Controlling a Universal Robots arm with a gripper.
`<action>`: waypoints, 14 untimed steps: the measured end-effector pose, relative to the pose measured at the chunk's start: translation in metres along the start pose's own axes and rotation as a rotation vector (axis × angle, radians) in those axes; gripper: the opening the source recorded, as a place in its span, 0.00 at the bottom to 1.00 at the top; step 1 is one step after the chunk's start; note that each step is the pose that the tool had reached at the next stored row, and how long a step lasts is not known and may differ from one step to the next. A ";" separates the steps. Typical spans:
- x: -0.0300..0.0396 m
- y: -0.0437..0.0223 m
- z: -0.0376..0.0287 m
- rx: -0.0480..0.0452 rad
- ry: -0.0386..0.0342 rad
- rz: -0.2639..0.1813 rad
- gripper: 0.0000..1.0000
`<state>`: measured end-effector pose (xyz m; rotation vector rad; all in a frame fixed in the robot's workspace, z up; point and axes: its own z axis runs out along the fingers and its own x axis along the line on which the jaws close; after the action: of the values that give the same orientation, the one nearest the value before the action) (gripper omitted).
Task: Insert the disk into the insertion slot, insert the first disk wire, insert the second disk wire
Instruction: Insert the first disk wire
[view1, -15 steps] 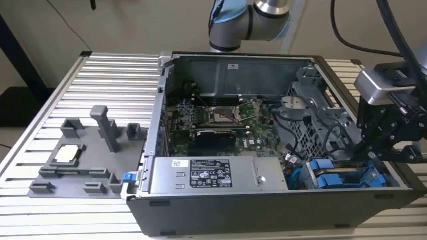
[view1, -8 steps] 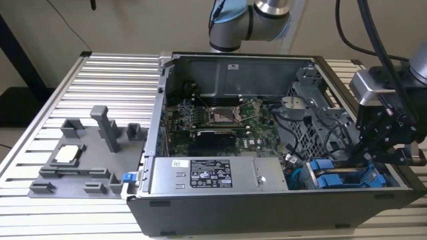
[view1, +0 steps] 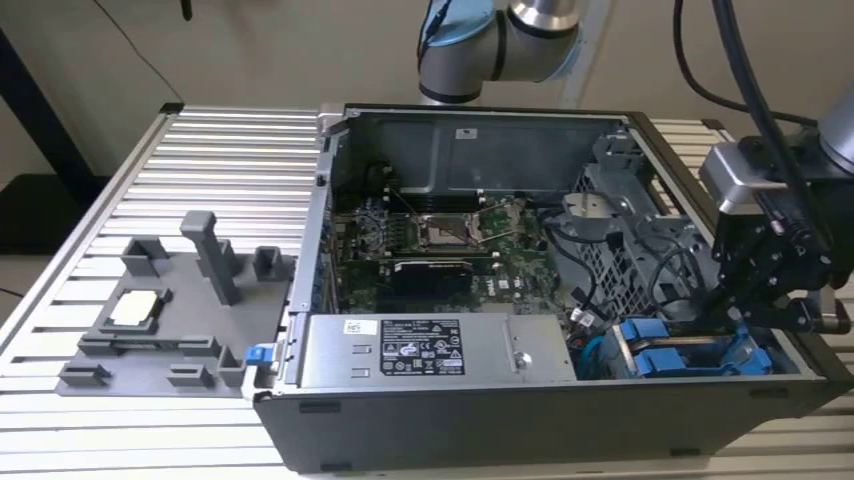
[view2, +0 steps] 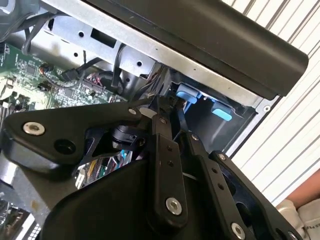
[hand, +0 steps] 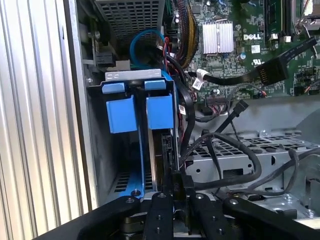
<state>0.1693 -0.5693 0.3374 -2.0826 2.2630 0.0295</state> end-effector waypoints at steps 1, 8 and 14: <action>0.0000 -0.0001 0.0001 -0.0001 -0.0004 0.000 0.19; 0.0063 0.0066 0.0014 -0.0005 -0.0008 -0.007 0.19; 0.0119 0.0062 0.0099 -0.0015 -0.0013 -0.022 0.19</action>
<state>0.1625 -0.5800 0.3266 -2.1075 2.2397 0.0314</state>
